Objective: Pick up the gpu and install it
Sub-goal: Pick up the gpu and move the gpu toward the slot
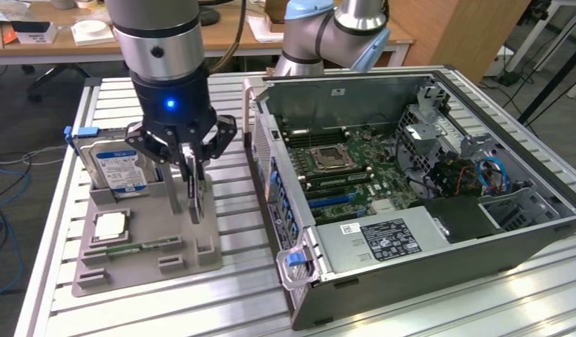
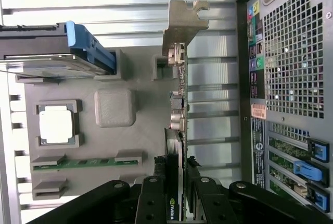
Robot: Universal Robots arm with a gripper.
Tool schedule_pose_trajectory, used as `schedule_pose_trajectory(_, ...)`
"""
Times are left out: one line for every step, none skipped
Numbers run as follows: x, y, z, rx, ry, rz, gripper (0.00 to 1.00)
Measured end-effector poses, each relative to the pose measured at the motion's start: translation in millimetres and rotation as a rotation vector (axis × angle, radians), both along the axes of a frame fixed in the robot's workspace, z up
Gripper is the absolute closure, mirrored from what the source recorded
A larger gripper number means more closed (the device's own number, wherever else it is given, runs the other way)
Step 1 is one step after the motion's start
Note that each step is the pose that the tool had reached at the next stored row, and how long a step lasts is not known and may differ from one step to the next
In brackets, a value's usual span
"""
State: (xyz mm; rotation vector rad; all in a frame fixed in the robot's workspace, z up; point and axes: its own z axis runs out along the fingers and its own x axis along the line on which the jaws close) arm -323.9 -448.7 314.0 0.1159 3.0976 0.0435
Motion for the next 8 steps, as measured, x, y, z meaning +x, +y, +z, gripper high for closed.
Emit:
schedule_pose_trajectory(0.0, 0.0, 1.2, 0.0, 0.0, 0.0, 0.74)
schedule_pose_trajectory(0.0, 0.0, 2.3, 0.0, 0.0, 0.0, 0.74)
schedule_pose_trajectory(0.0, 0.0, 3.3, 0.0001, -0.0001, 0.0, 0.74)
schedule_pose_trajectory(0.0, 0.0, 4.4, 0.0, 0.0, 0.0, 0.74)
schedule_pose_trajectory(0.0, 0.0, 5.5, 0.0, 0.0, 0.0, 0.74)
schedule_pose_trajectory(0.0, 0.0, 6.6, 0.0, 0.0, 0.0, 0.74)
schedule_pose_trajectory(0.0, 0.0, 7.7, 0.0, 0.0001, 0.0, 0.74)
schedule_pose_trajectory(0.0, 0.0, 8.7, 0.0, 0.0, 0.0, 0.74)
